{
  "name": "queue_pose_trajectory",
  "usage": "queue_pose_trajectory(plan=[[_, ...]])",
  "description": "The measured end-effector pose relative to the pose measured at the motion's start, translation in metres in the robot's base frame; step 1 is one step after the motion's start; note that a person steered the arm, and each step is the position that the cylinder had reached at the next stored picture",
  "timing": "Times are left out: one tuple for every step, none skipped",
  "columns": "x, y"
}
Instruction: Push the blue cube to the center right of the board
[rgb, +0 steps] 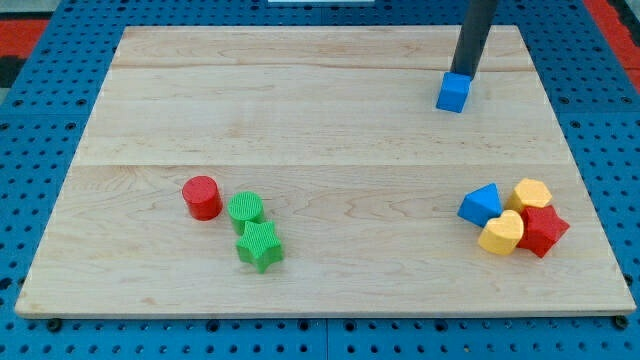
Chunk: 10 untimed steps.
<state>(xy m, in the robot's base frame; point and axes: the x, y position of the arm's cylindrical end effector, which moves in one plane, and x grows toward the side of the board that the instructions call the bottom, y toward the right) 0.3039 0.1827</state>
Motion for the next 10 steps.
queue_pose_trajectory(plan=[[0.000, -0.005], [0.000, -0.017], [0.002, -0.024], [0.004, -0.037], [0.014, -0.046], [0.032, -0.046], [0.053, -0.037], [0.056, -0.010], [0.031, -0.007], [0.028, -0.004]])
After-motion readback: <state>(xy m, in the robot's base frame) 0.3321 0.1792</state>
